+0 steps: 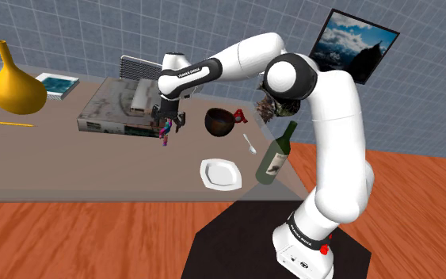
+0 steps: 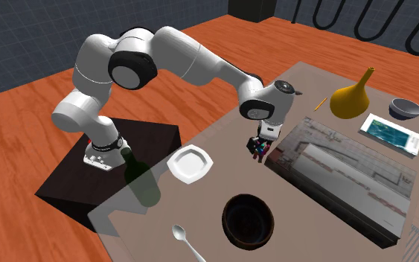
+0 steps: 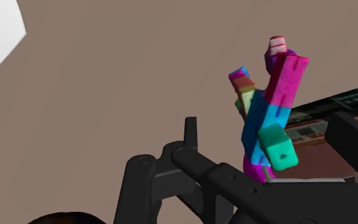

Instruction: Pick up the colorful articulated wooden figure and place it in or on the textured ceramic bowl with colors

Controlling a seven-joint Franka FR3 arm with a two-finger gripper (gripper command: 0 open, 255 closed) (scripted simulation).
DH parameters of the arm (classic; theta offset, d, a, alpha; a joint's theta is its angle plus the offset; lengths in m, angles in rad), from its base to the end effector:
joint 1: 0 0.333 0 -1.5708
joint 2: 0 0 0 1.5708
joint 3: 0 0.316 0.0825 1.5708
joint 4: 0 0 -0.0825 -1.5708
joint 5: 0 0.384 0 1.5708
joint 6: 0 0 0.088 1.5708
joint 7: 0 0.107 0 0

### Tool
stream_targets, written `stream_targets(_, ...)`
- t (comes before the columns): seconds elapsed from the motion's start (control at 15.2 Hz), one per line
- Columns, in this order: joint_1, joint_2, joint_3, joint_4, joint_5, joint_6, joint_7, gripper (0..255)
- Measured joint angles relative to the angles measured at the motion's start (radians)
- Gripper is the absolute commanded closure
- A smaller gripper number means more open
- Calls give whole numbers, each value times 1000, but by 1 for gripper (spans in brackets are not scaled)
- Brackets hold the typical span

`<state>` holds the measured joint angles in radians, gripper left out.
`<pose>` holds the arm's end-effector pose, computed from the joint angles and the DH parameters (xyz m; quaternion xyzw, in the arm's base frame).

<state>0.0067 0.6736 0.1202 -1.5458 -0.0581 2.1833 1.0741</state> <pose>0.6979 0.0743 0.2548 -0.8918 0.4519 0.0207 0.0029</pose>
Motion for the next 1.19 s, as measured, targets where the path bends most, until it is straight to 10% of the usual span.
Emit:
stream_targets(0.46, 1, 5, 0, 0, -1, 6, 1, 0)
stream_targets(0.53, 1, 5, 0, 0, -1, 6, 1, 255)
stream_targets(1.19, 1, 5, 0, 0, -1, 6, 1, 255)
